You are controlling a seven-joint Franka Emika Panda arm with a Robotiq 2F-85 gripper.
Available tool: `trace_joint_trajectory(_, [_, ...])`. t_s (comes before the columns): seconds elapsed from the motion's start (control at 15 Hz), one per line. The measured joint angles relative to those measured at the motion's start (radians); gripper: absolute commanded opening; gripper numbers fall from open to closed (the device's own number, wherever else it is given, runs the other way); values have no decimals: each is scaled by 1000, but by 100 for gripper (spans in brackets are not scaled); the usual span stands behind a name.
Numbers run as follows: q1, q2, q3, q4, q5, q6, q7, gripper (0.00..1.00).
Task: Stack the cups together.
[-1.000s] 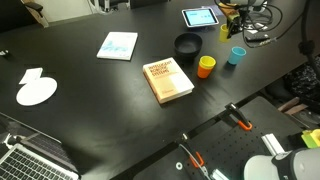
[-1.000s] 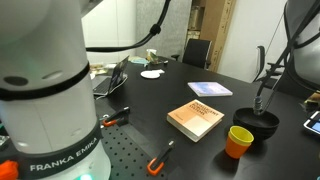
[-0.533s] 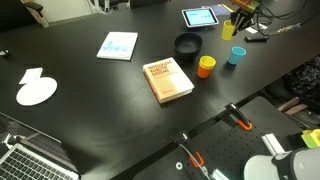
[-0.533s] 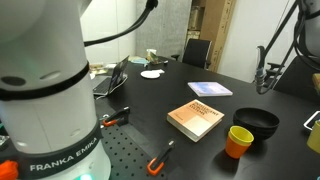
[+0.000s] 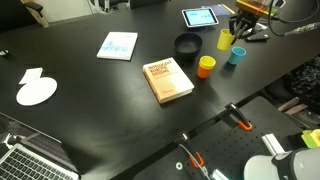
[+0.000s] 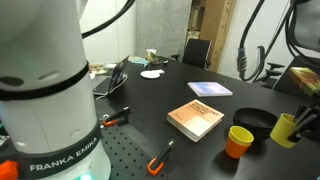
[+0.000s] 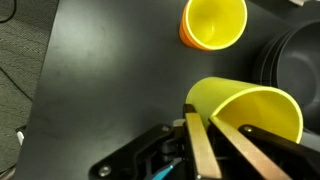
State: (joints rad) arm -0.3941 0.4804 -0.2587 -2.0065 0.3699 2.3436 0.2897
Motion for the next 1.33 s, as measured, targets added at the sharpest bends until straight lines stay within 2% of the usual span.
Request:
trace_joint_trajectory(0.73, [25,-106,61,-189,17,-4,-200,6])
trace_joint_trajectory(1.33, [65,-90,93,-213,65,100,-212,6])
